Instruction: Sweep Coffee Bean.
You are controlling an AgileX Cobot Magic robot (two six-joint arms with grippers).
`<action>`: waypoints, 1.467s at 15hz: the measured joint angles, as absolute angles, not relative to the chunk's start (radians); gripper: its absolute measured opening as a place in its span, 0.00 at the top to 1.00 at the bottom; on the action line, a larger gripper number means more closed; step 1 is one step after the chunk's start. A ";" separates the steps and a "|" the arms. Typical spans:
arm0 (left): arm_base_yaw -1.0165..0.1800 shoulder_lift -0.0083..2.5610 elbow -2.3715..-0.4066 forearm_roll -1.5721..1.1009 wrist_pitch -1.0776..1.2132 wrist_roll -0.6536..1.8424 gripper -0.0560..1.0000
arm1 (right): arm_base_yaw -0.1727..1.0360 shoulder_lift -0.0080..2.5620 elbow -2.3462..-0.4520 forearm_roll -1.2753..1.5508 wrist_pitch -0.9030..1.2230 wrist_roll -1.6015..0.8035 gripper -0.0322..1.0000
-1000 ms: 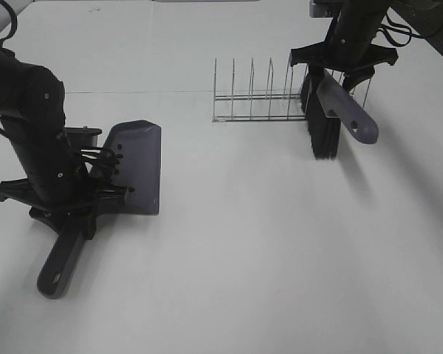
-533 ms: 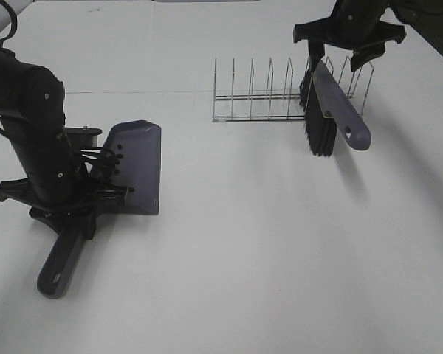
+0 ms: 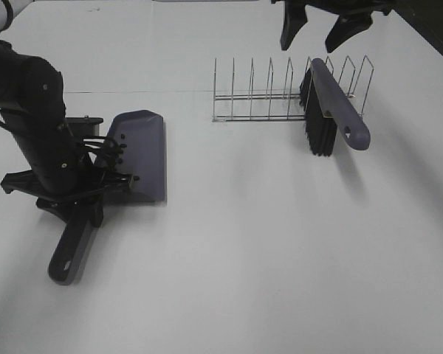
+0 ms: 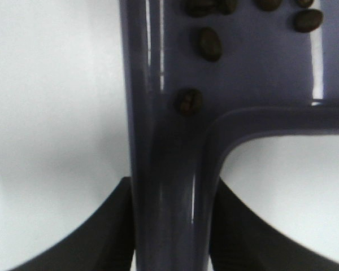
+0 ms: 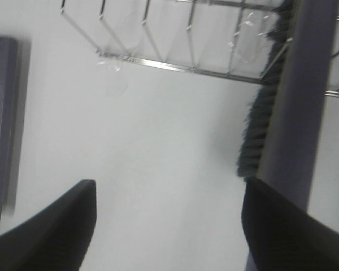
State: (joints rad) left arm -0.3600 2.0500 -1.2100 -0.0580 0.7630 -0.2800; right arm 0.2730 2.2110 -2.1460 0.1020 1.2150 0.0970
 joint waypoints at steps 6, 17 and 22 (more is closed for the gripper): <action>-0.461 2.058 -1.242 -0.102 0.713 -0.280 0.62 | 0.392 2.133 -1.989 0.006 1.219 0.115 0.35; -0.470 2.090 -1.257 -0.114 0.755 -0.280 0.26 | 0.392 2.039 -1.855 -0.007 1.220 0.116 0.35; -0.430 1.889 -1.320 -0.064 0.908 -0.243 0.23 | 0.392 2.026 -1.845 -0.007 1.219 0.116 0.35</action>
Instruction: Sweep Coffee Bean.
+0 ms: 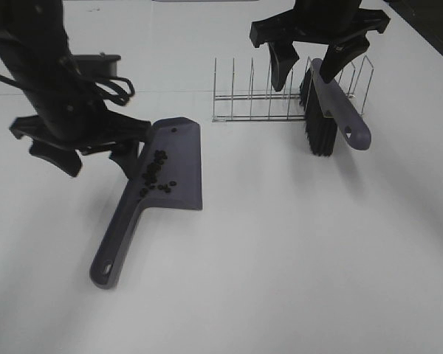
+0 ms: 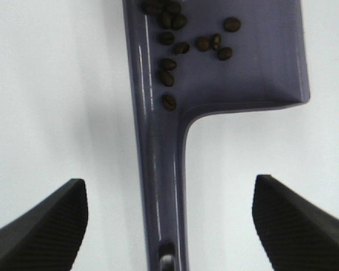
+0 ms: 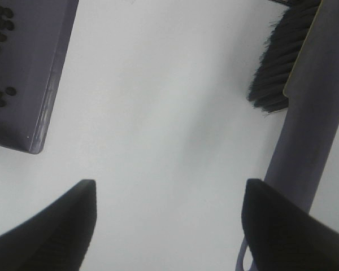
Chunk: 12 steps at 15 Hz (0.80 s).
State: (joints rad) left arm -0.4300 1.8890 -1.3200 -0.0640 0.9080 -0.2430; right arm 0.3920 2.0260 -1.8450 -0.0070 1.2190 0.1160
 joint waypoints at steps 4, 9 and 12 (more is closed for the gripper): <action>-0.241 1.649 -1.323 -0.033 1.150 -0.134 0.28 | 0.392 1.893 -1.693 -0.016 1.218 0.108 0.35; -0.152 1.339 -1.245 -0.012 1.214 -0.105 0.31 | 0.392 1.597 -1.356 0.000 1.217 0.107 0.35; -0.152 1.152 -1.085 -0.013 1.218 -0.100 0.31 | 0.392 1.424 -1.161 0.000 1.218 0.108 0.35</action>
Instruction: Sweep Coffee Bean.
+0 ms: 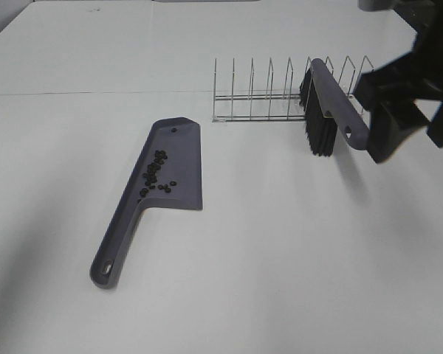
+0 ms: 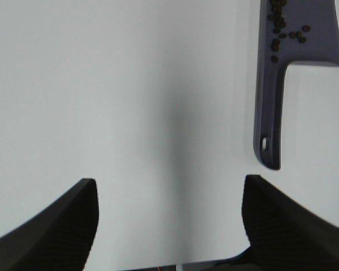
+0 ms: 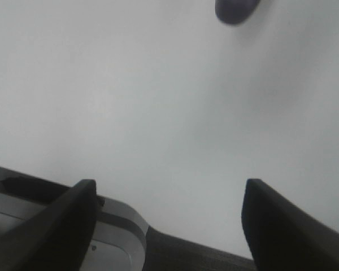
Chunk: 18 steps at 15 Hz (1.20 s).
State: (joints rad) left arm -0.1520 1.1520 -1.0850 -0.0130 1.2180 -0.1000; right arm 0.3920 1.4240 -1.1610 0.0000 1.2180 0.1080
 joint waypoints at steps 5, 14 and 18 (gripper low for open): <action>-0.152 0.653 -0.785 -0.018 1.221 -0.079 0.31 | 0.392 1.029 -0.774 0.021 1.191 0.124 0.35; -0.152 0.117 -0.553 -0.191 1.187 0.106 0.31 | 0.392 0.259 -0.538 0.000 1.125 0.035 0.35; -0.152 0.107 -0.503 -0.212 1.065 0.123 0.31 | 0.392 0.066 -0.502 0.016 1.076 -0.067 0.35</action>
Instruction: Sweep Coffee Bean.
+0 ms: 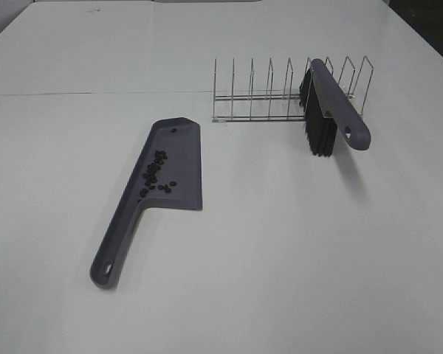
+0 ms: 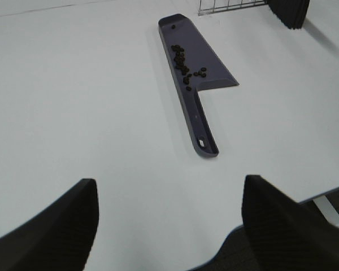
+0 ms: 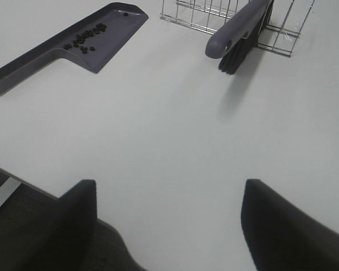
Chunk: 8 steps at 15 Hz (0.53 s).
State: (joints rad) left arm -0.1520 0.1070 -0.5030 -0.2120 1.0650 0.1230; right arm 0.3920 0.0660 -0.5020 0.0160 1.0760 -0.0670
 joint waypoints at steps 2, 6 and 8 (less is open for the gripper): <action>-0.152 0.107 -0.503 -0.218 1.060 0.123 0.31 | 0.392 0.066 -0.501 0.038 1.067 -0.091 0.35; -0.152 0.107 -0.503 -0.219 1.058 0.134 0.31 | 0.392 0.066 -0.501 0.056 1.067 -0.114 0.35; -0.152 0.107 -0.503 -0.224 1.058 0.146 0.31 | 0.392 0.066 -0.501 0.056 1.067 -0.114 0.35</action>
State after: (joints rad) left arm -0.1520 0.1070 -0.5030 -0.2240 1.0580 0.1460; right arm 0.3920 0.0660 -0.5010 0.0560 1.0670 -0.1140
